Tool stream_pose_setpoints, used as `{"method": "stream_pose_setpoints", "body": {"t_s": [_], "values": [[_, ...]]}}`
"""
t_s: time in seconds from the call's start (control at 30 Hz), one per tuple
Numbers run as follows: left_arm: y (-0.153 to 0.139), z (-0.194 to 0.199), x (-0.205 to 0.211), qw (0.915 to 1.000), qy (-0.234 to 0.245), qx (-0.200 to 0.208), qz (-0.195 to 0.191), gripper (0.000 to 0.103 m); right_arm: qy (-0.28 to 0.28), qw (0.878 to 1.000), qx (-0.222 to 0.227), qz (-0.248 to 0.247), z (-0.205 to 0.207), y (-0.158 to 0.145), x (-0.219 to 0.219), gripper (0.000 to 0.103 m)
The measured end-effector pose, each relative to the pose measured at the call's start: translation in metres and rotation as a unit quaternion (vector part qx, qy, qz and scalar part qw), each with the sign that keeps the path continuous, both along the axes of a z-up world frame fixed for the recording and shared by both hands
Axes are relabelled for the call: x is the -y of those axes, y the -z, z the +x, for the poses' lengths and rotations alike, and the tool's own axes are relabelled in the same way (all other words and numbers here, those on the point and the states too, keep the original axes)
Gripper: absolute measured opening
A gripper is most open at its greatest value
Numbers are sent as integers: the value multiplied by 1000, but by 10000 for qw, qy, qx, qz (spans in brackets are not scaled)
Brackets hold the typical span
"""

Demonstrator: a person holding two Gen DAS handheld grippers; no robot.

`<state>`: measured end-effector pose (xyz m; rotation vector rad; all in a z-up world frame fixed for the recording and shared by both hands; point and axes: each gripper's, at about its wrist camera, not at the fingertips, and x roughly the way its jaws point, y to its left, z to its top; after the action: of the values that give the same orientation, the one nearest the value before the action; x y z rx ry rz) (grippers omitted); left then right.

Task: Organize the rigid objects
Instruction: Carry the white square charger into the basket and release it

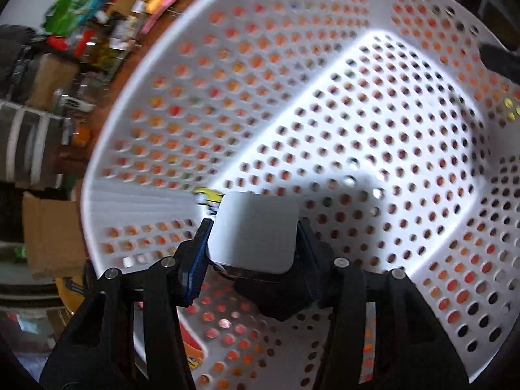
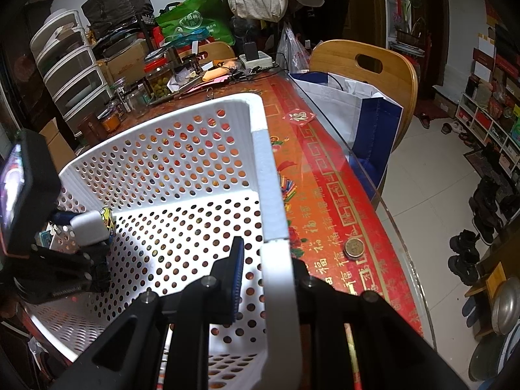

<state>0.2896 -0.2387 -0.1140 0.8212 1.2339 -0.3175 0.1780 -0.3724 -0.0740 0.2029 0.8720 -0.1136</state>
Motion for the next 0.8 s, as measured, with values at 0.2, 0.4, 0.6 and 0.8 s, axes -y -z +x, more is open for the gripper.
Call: {"method": "stream_pose_setpoints", "body": {"t_s": [0.2,0.4,0.6,0.8], "values": [[14,-1,9,9988,297,-379,10,55,-3,10000,-26,-2,0,1,-1,17],[-34,-16,-10,9949,213,583,-796,78,2,10000,-75,-1,-1,2,0,17],[-116,-40,-152,9593,-792,1825,-2002,103,-10,9999,-101,-23,0,2,0,17],[-88,-36,-315,9119,-2721,2105,-2236,103,-17,9999,-107,-22,1,1,1,17]]}}
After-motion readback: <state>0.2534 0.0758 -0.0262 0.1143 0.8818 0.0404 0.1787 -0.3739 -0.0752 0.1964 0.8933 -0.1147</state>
